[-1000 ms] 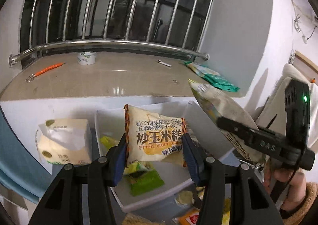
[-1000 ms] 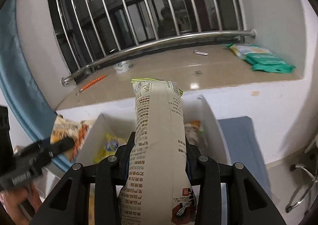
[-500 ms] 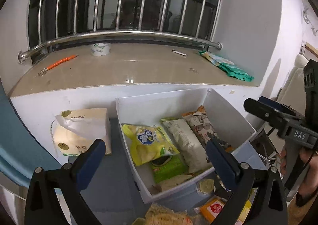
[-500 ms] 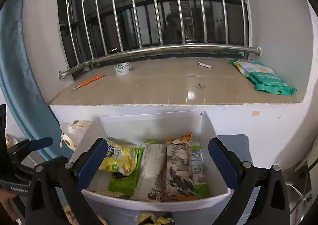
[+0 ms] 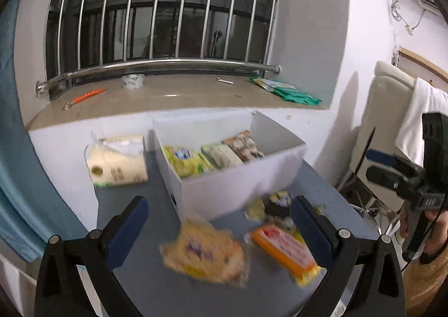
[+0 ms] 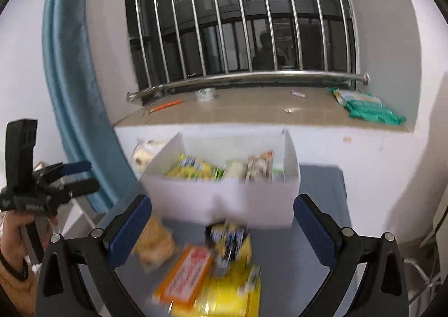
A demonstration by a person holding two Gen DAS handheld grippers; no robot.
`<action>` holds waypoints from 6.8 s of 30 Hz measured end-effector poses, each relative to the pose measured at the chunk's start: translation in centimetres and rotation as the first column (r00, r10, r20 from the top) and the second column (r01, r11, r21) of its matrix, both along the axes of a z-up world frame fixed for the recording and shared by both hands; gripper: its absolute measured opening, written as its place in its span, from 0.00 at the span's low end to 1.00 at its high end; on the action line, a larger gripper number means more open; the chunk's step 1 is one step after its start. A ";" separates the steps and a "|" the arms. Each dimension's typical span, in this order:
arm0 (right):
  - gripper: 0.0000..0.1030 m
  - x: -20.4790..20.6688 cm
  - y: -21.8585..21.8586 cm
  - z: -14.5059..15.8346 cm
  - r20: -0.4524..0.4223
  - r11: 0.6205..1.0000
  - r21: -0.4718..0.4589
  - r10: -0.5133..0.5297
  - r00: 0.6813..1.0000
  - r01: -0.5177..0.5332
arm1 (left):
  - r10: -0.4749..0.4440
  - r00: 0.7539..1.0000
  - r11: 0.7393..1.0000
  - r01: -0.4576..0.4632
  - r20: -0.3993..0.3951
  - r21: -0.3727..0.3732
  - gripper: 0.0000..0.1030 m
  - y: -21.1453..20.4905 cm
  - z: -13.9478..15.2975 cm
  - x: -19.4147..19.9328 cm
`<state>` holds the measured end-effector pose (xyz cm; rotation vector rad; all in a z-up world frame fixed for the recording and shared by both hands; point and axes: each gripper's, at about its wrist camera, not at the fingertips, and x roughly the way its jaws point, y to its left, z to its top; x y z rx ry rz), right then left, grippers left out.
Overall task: Organize snacks
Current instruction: 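Grasp the dark chip bag with the right tool, then grasp the yellow corn-cake bag with left tool while right carries chip bag toward box, then lower both held bags into the white box and open both tools, then grasp the small green pea packet with the right tool, then grasp the clear panda jelly cup with the left tool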
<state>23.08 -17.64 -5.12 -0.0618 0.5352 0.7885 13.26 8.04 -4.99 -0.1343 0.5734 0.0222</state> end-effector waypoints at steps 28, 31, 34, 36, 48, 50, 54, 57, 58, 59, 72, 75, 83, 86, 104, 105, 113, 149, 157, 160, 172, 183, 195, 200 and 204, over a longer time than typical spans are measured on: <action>1.00 -3.3 6.6 -7.9 0.192 0.896 -0.432 -0.021 0.981 0.104 | 0.035 0.999 0.994 -0.038 -0.033 -0.102 1.00 -2.1 -5.4 -8.0; 1.00 -1.4 8.9 -8.3 0.183 0.881 -0.466 0.007 0.983 0.080 | 0.046 0.998 0.992 -0.051 -0.052 -0.113 1.00 -1.7 -6.0 -7.8; 1.00 0.9 11.3 -9.4 0.142 0.852 -0.520 0.017 0.990 0.060 | 0.056 0.995 0.989 -0.066 -0.079 -0.133 1.00 -1.2 -6.9 -7.5; 1.00 2.0 12.8 -10.6 0.127 0.815 -0.578 0.033 0.991 0.046 | 0.066 0.993 0.986 -0.080 -0.094 -0.145 1.00 -1.0 -7.4 -7.4; 0.46 4.6 11.9 -11.9 0.055 0.792 -0.608 -0.015 0.998 0.045 | 0.092 0.986 0.986 -0.109 -0.138 -0.125 1.00 -0.4 -8.6 -6.6; 0.45 4.6 10.1 -10.4 0.051 0.840 -0.539 -0.046 0.998 0.066 | 0.087 0.986 0.990 -0.101 -0.140 -0.097 1.00 -0.6 -8.5 -6.1; 0.44 4.6 4.7 -6.3 -0.054 0.958 -0.279 -0.083 0.995 0.065 | 0.073 0.987 0.997 -0.070 -0.144 0.024 1.00 -1.1 -8.2 -3.9; 0.44 3.6 0.9 -3.9 -0.071 0.985 -0.147 -0.101 0.992 0.089 | 0.053 0.983 0.989 -0.028 -0.175 0.144 1.00 -1.7 -8.3 -1.3; 0.44 3.2 -0.1 -3.4 -0.072 0.989 -0.113 -0.103 0.992 0.094 | 0.044 0.982 0.986 -0.012 -0.185 0.169 1.00 -1.9 -8.4 -0.6; 0.44 2.7 -1.0 -2.9 -0.077 0.992 -0.076 -0.104 0.992 0.098 | 0.038 0.980 0.982 0.000 -0.197 0.191 1.00 -2.0 -8.6 0.1; 0.44 -3.7 -7.4 -3.5 -0.125 0.985 0.111 -0.119 0.985 0.133 | 0.075 0.926 0.927 0.073 -0.370 0.369 1.00 -2.7 -12.7 7.2; 0.45 -3.9 -7.7 -4.0 -0.131 0.987 0.100 -0.116 0.985 0.129 | 0.048 0.923 0.956 0.068 -0.381 0.286 0.85 -1.7 -12.8 7.4; 0.45 -4.2 -8.4 -4.3 -0.139 0.983 0.114 -0.127 0.982 0.144 | -0.020 0.957 0.997 0.040 -0.291 0.065 0.71 0.7 -10.2 4.9; 0.45 -4.2 -8.0 -4.4 -0.140 0.984 0.112 -0.119 0.983 0.135 | -0.066 0.978 0.998 0.065 -0.197 -0.008 0.71 0.3 -7.7 3.3; 0.45 11.1 3.2 2.1 -0.151 0.993 0.106 -0.037 0.988 0.053 | -0.027 0.999 0.984 0.023 -0.020 -0.177 0.71 3.8 3.1 15.5; 0.45 12.9 4.1 2.4 -0.160 0.995 0.085 -0.045 0.986 0.060 | -0.022 0.999 0.984 0.016 -0.034 -0.179 0.71 4.0 3.0 16.8; 0.48 19.2 6.0 2.0 -0.185 0.993 0.029 -0.107 0.977 0.114 | 0.009 0.996 0.990 -0.022 -0.092 -0.138 0.73 3.8 1.5 20.7; 1.00 -2.7 -1.8 1.2 0.054 0.997 0.072 -0.032 0.998 0.028 | -0.065 0.996 0.998 0.063 0.057 0.022 1.00 -4.8 1.7 -3.6; 1.00 -7.7 -3.5 -4.9 -0.009 0.991 0.001 -0.135 0.991 0.135 | -0.096 0.995 0.993 0.097 0.018 -0.074 1.00 -5.9 -1.6 -8.4; 1.00 -7.3 -3.2 -6.4 -0.034 0.989 -0.062 -0.138 0.990 0.136 | -0.080 0.997 0.995 0.081 0.013 -0.063 1.00 -6.1 -2.1 -9.2; 1.00 -1.8 -0.9 -10.4 -0.164 0.980 -0.117 -0.176 0.971 0.158 | -0.087 0.996 0.994 0.088 0.024 -0.058 1.00 -5.7 -2.7 -10.3; 0.81 5.0 1.8 -15.1 -0.333 0.976 -0.172 -0.183 0.925 0.131 | -0.049 0.999 0.996 0.048 -0.014 -0.073 1.00 -4.2 -4.5 -10.2; 0.36 3.5 -0.6 -13.5 -0.309 0.991 -0.077 -0.125 0.943 0.106 | -0.022 0.998 0.993 0.015 -0.064 -0.115 1.00 -2.6 -6.2 -8.0; 0.36 0.8 -2.1 -10.9 -0.254 0.995 -0.007 -0.096 0.962 0.097 | 0.002 0.995 0.993 -0.015 -0.103 -0.117 1.00 -1.3 -7.0 -5.3; 0.36 -1.4 -3.2 -9.1 -0.219 0.995 0.048 -0.078 0.973 0.090 | 0.043 0.986 0.991 -0.062 -0.161 -0.116 1.00 0.8 -8.5 -1.5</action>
